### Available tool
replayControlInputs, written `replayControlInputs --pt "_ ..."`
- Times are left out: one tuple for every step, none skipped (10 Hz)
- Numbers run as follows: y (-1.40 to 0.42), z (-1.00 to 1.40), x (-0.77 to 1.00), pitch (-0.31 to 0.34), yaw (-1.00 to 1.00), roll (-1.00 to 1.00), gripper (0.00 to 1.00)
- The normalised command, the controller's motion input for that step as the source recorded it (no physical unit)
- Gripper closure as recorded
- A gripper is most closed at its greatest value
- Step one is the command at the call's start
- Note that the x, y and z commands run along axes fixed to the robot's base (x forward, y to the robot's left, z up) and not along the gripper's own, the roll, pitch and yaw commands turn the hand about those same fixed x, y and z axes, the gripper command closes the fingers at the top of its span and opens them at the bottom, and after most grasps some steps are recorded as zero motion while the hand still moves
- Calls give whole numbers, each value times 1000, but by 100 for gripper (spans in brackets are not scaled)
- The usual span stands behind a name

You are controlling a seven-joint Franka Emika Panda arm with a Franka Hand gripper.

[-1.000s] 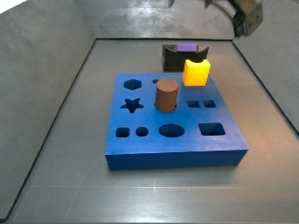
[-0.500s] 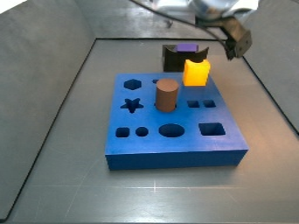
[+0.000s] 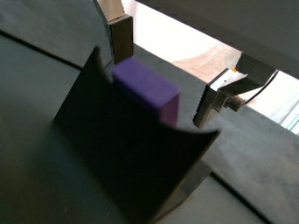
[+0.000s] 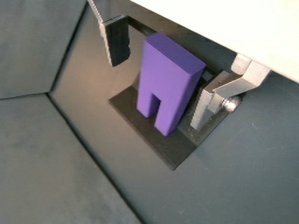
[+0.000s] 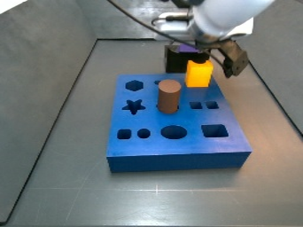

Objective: Pick up the double-square object. Move up. Rotate the double-square object. Place the double-square object on the fixture. Regrasp the double-square object. Move to above the board. Insert the double-square object.
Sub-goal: Regrasp the double-square object, then move to above the board.

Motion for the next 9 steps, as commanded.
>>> replayControlInputs --pt "3 -412 80 -15 -2 71 0" --pt "4 -248 74 -10 5 68 0" --pt "2 -206 49 -1 8 66 0" --pt "0 -180 20 -2 2 68 0" --pt "0 -180 19 -2 2 68 0" --pt "0 -180 19 -2 3 68 0" --pt "0 0 0 0 0 0 100" --pt "176 1000 52 -183 -38 -296 100" --pt "176 1000 51 -182 -44 -298 100"
